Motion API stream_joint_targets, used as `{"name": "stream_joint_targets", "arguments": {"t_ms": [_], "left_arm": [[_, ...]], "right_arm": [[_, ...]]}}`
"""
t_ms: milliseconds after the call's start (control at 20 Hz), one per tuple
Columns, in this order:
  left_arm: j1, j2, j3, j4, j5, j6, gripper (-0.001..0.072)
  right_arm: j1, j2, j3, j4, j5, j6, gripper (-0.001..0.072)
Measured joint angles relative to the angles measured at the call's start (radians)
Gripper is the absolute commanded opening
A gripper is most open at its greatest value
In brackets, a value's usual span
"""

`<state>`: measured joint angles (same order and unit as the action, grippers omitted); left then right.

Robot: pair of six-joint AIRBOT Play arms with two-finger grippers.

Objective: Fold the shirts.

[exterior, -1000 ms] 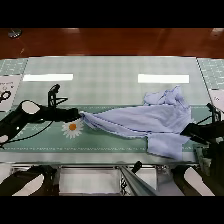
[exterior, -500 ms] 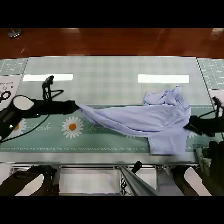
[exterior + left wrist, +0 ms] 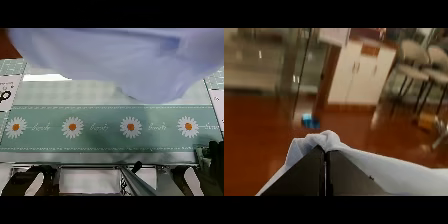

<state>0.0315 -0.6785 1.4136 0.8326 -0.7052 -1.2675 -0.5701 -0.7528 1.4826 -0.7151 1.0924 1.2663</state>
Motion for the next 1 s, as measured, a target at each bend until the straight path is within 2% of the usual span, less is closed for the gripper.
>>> {"name": "stream_joint_targets", "arguments": {"t_ms": [150,300,550,800,1000], "left_arm": [[0.010,0.060,0.161,0.025,-0.010,0.001,0.0015],[0.013,0.119,0.248,0.050,-0.065,-0.017,0.0014],[0.015,0.203,0.293,0.256,-0.292,-0.181,0.0014],[0.015,0.203,0.273,0.399,-0.580,-0.294,0.0014],[0.015,0.162,0.129,0.431,-0.705,-0.322,0.0015]], "right_arm": [[0.000,0.010,0.223,0.024,-0.050,0.039,0.0028],[0.000,0.014,0.383,0.026,-0.036,0.078,0.0028],[0.000,0.023,0.544,-0.058,0.071,0.120,0.0028],[0.000,-0.006,0.579,-0.207,0.267,0.154,0.0027],[0.000,-0.116,0.585,-0.269,0.451,0.164,0.0027]]}}
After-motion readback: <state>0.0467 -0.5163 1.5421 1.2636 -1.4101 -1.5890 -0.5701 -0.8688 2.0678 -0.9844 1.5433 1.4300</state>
